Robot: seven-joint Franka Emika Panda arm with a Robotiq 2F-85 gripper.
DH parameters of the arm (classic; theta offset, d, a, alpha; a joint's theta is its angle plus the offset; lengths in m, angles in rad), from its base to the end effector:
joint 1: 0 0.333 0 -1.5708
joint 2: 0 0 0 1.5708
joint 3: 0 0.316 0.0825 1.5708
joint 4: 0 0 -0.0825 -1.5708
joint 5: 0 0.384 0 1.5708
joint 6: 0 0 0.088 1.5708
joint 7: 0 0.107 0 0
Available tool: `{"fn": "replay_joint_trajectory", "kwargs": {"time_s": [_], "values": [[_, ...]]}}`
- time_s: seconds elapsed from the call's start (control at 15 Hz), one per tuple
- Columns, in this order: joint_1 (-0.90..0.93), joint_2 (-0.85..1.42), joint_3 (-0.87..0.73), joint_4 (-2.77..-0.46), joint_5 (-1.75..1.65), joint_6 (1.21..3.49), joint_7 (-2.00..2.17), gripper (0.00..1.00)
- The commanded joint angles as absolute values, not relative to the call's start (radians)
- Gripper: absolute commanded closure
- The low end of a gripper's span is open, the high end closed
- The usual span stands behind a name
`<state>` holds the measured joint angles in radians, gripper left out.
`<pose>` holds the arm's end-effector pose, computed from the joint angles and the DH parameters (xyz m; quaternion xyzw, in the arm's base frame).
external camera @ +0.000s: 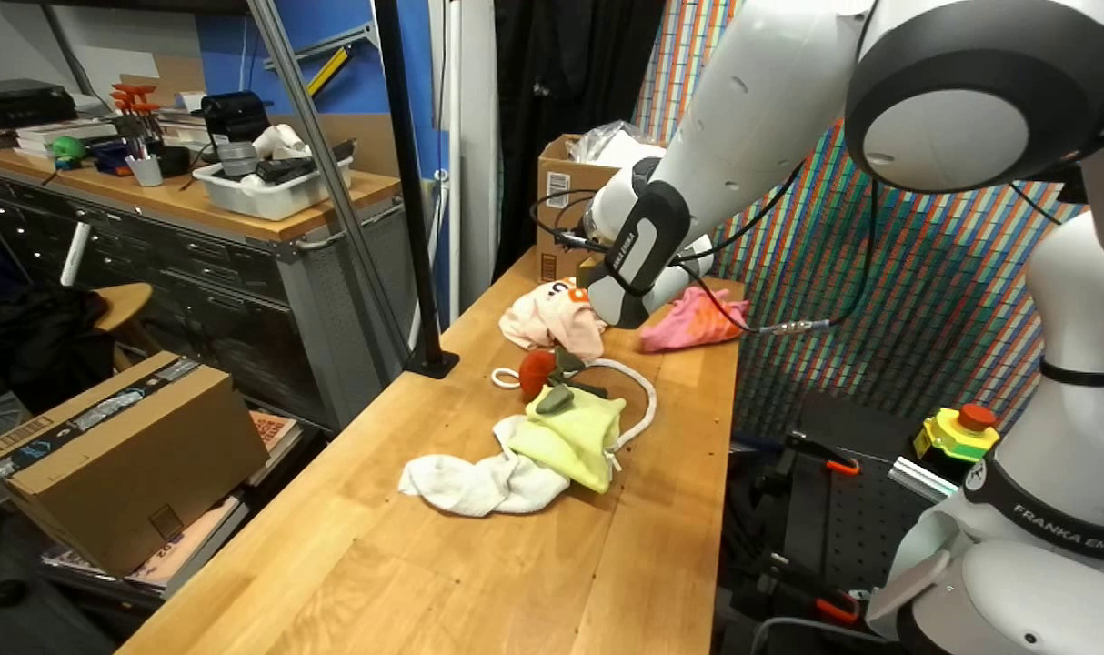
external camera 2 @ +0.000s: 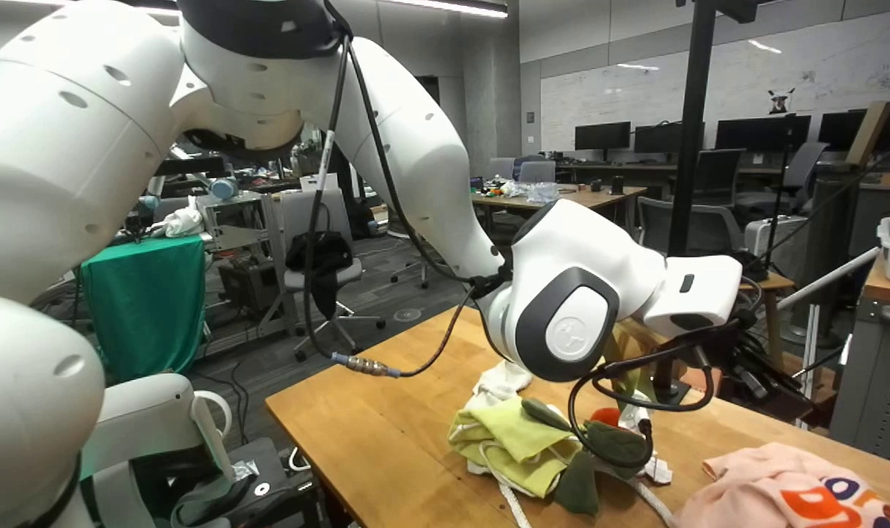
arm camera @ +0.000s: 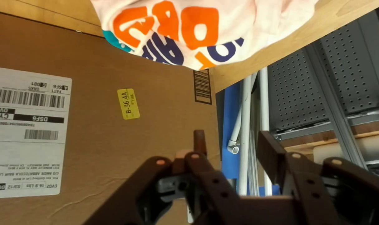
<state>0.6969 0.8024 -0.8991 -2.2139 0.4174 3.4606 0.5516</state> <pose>0.5749 -0.1317 0.2421 0.8183 -0.3481 0.4278 0.1618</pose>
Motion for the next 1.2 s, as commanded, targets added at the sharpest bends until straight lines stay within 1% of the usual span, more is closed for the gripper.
{"fn": "replay_joint_trajectory", "kwargs": {"time_s": [0.0, 0.07, 0.13, 0.2, 0.27, 0.47, 0.8, 1.13], "values": [[0.696, 0.817, -0.907, -2.205, 0.422, 3.471, 0.553, 0.21], [0.695, 0.812, -0.906, -2.208, 0.419, 3.47, 0.551, 0.14], [0.672, 0.763, -0.862, -2.211, 0.486, 3.456, 0.441, 0.06], [0.695, 0.757, -0.894, -2.233, 0.4, 3.44, 0.512, 0.01], [0.672, 0.713, -0.842, -2.233, 0.46, 3.424, 0.393, 0.0], [0.665, 0.568, -0.785, -2.3, 0.389, 3.36, 0.292, 0.0], [0.745, 0.372, -0.79, -2.427, 0.243, 3.21, 0.24, 0.0], [0.793, 0.233, -0.76, -2.501, 0.159, 3.037, 0.159, 0.0]]}}
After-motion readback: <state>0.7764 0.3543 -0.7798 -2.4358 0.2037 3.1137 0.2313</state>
